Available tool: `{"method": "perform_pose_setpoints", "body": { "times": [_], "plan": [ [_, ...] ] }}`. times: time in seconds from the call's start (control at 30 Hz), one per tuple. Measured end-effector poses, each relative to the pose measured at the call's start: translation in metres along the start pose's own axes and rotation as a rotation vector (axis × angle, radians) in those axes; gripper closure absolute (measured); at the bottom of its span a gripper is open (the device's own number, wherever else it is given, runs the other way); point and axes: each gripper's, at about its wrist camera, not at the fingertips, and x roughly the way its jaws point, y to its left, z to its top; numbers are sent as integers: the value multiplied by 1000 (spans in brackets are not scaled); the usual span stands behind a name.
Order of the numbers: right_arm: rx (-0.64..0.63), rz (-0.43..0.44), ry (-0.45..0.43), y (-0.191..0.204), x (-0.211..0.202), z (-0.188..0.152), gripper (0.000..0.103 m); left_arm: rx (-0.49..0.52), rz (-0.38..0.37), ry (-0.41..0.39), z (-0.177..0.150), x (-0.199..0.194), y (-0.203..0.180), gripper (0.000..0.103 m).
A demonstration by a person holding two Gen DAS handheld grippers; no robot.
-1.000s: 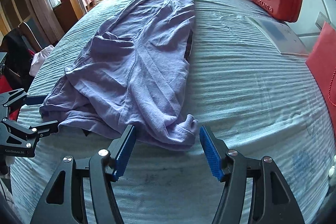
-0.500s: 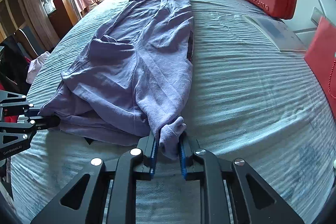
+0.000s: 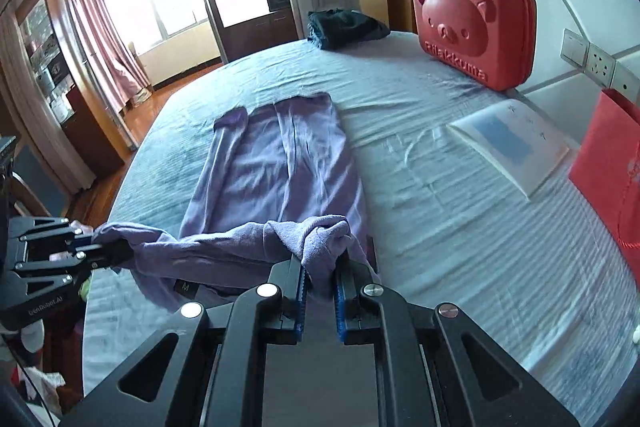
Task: Fold clothes
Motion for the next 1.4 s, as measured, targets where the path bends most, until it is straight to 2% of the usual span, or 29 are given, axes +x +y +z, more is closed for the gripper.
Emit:
{"method": "perform_pose_setpoints", "body": {
  "times": [0.13, 0.23, 0.37, 0.43, 0.47, 0.5, 0.53, 0.6, 0.63, 0.7, 0.8, 0.9, 1.03, 1.1, 1.23, 1.4],
  "plan": [
    [59, -71, -8, 21, 69, 65, 92, 27, -74, 4, 55, 48, 78, 93],
    [88, -111, 36, 32, 135, 112, 92, 27, -117, 40, 93, 89, 133, 93],
    [131, -144, 109, 40, 204, 150, 92, 4, -165, 102, 124, 138, 186, 93],
    [126, -189, 151, 42, 232, 164, 92, 9, -200, 137, 134, 159, 201, 92],
    [137, -208, 179, 41, 244, 170, 87, 18, -215, 159, 137, 168, 206, 89],
    [166, -224, 211, 37, 254, 175, 80, 33, -225, 189, 140, 174, 209, 82],
    [200, -227, 224, 32, 258, 178, 68, 44, -235, 195, 141, 175, 212, 77],
    [254, -221, 201, 27, 251, 183, 67, 73, -235, 151, 145, 164, 217, 41],
    [265, -227, 176, 26, 242, 186, 67, 85, -230, 120, 149, 156, 220, 36],
    [268, -247, 137, 29, 218, 189, 67, 103, -228, 84, 157, 141, 223, 35],
    [269, -285, 121, 42, 180, 174, 64, 160, -220, 69, 159, 127, 213, 35],
    [309, -313, 160, 57, 151, 126, 61, 235, -175, 65, 146, 124, 196, 35],
    [392, -314, 215, 81, 125, 54, 61, 297, -192, 90, 133, 138, 180, 35],
    [454, -306, 225, 91, 116, 31, 61, 336, -196, 101, 132, 146, 174, 35],
    [563, -328, 228, 112, 114, 7, 61, 449, -241, 99, 138, 160, 168, 35],
    [772, -383, 184, 143, 128, 5, 60, 576, -350, 121, 156, 178, 182, 35]
  ]
}}
